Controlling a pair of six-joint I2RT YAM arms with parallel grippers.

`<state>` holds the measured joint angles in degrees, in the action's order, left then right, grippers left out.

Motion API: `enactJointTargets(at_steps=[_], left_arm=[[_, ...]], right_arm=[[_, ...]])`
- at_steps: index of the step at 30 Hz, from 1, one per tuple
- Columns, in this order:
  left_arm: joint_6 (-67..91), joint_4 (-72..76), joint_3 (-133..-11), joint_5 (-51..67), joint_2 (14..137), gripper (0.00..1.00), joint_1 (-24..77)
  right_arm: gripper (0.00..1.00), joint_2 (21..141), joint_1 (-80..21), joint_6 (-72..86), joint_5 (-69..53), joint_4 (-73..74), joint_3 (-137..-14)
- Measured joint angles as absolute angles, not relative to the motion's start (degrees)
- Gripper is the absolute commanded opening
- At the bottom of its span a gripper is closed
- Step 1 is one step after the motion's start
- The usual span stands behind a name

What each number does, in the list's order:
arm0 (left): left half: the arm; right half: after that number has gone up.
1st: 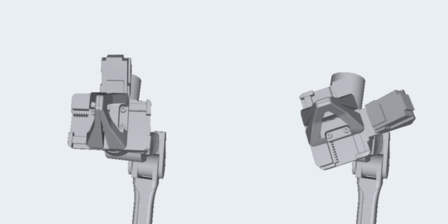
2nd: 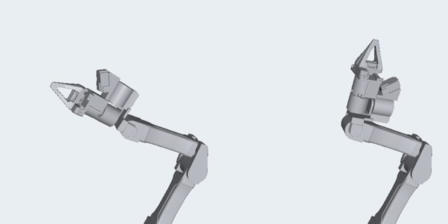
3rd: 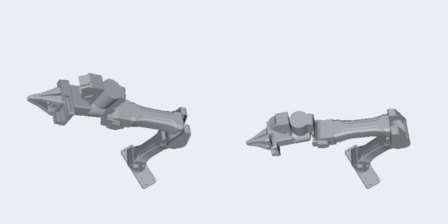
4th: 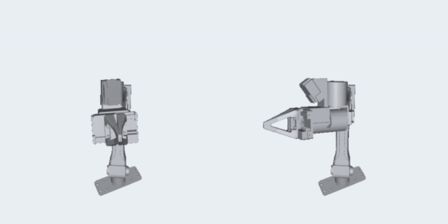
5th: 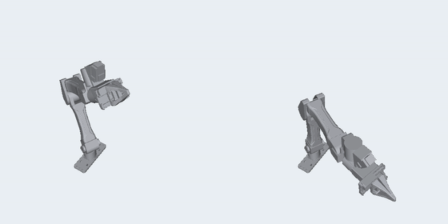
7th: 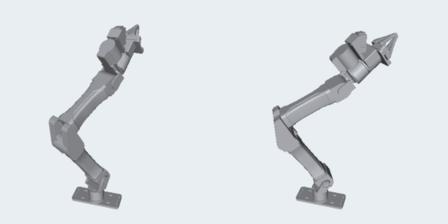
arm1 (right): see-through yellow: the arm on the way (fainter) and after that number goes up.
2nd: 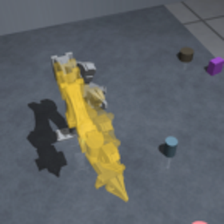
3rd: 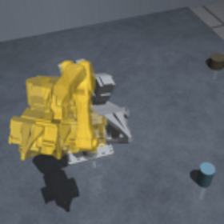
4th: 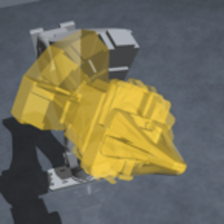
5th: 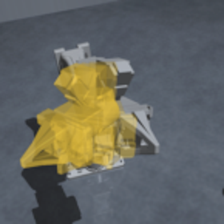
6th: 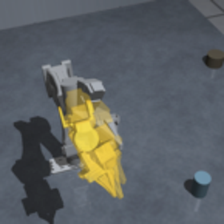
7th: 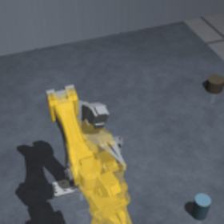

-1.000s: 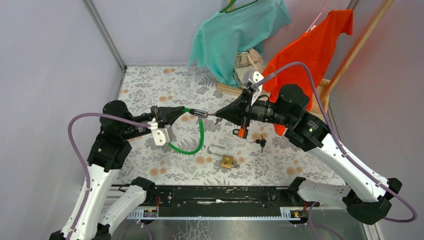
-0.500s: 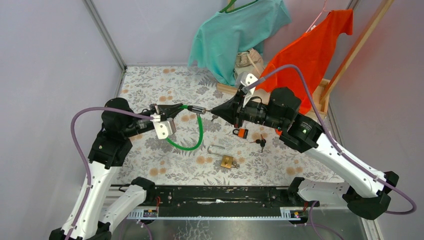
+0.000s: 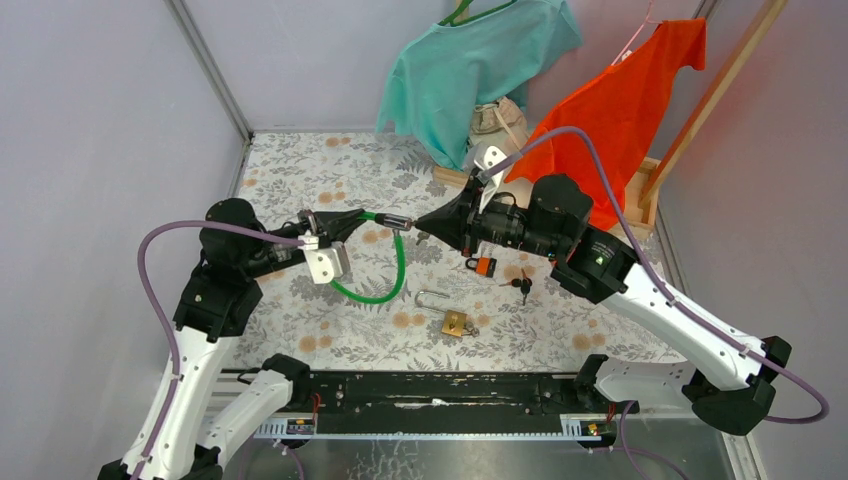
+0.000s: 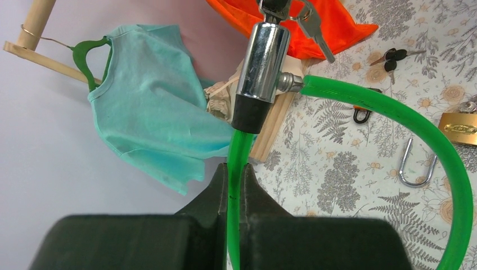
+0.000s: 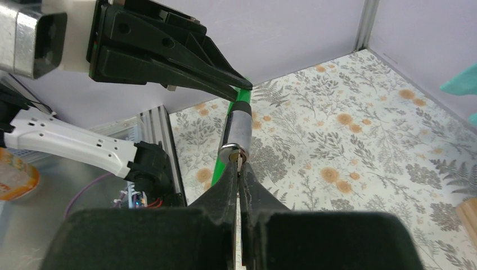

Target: Unlock with the key

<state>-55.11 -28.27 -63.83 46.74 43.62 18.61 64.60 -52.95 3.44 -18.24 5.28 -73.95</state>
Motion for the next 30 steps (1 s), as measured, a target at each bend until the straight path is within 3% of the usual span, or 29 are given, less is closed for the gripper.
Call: enactJointTargets(at_steps=[17,30], left_arm=[[-65.6,-26.7,-57.4,42.9,39.1,0.0,18.5],[-77.0,-22.0,-51.3,39.7,36.8,0.0,19.2]], right_arm=[[0.0,67.2,-51.9,20.3,-18.4,3.4,-72.3],[0.0,71.9,-44.1,38.6,-28.3,4.8,-71.9]])
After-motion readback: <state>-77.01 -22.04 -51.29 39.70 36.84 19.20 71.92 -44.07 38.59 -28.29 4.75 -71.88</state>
